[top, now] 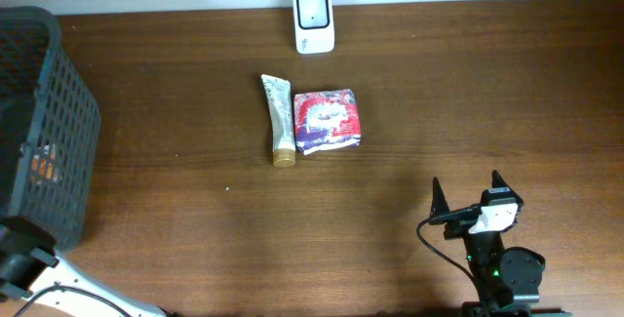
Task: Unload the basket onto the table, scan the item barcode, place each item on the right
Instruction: 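Reach the left gripper back into the basket for a green packet, then place the green tissue packet left of the cream tube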
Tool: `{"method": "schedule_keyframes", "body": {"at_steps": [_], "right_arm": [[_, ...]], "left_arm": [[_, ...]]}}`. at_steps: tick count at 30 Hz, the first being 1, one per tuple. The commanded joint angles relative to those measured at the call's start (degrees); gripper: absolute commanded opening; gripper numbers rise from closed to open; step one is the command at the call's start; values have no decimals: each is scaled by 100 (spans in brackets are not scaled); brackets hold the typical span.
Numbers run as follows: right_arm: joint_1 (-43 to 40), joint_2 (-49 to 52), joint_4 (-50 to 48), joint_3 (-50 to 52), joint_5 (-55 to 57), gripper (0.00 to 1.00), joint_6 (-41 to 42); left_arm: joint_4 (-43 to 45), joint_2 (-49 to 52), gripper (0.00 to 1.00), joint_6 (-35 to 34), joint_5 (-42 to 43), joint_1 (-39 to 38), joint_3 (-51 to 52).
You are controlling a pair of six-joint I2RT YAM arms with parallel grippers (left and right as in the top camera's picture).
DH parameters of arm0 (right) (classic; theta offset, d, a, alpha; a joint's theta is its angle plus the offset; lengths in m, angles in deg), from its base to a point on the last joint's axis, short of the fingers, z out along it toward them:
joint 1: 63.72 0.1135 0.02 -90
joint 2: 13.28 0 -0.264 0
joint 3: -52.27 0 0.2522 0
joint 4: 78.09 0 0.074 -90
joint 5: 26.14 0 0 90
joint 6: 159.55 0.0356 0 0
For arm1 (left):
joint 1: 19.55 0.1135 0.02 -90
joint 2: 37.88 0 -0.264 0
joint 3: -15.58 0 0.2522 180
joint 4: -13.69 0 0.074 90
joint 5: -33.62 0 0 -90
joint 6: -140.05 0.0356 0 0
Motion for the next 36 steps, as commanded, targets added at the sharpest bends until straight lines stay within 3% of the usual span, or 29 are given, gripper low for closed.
{"method": "schedule_keyframes", "body": {"at_steps": [1, 4, 8, 13, 15, 17, 21, 24, 26, 27, 28, 29, 31, 34, 35, 36], "right_arm": [[33, -37, 22, 42, 26, 99, 46], [33, -37, 22, 42, 26, 99, 46], [33, -37, 22, 42, 28, 99, 46], [33, -37, 22, 42, 28, 99, 46], [33, -37, 22, 42, 28, 99, 46], [33, -37, 22, 42, 28, 99, 46], [33, -37, 22, 42, 28, 99, 46], [31, -37, 22, 42, 28, 99, 46], [33, -37, 22, 42, 28, 99, 46], [33, -37, 22, 42, 26, 99, 46], [33, -37, 22, 42, 28, 99, 46], [33, -37, 22, 42, 28, 98, 46], [33, -37, 22, 42, 28, 99, 46], [33, -37, 22, 42, 28, 99, 46], [33, -37, 22, 42, 26, 99, 46], [33, -37, 22, 42, 28, 99, 46]], "left_arm": [[28, -79, 0, -953, 1690, -74, -1182], [70, -181, 0, -1204, 2299, -479, -1899], [-170, -358, 0, -1200, 2031, -1690, -1899], [-313, -358, 0, -1416, -2422, -4332, -1755], [-313, -358, 0, -1744, -4347, -5449, -1163], [-313, -358, 0, -2437, -5670, -6122, -175], [-9, -358, 0, -4079, -6373, -6647, 2371], [1515, -358, 0, -4225, -5761, -6647, 4282], [2179, -358, 6, -4225, -5134, -6647, 4896], [2376, -358, 14, -4223, -5086, -6647, 5115], [2369, -358, 34, -4194, -5178, -6647, 5136], [2371, -361, 97, -4026, -5298, -6647, 5132], [2227, -411, 100, -3414, -5300, -6585, 4927], [1405, -697, 97, -3254, -5335, -6255, 3683], [1115, -909, 92, -3005, -5337, -6177, 3008], [1029, -1012, 77, -2986, -5340, -6170, 2728]]}}
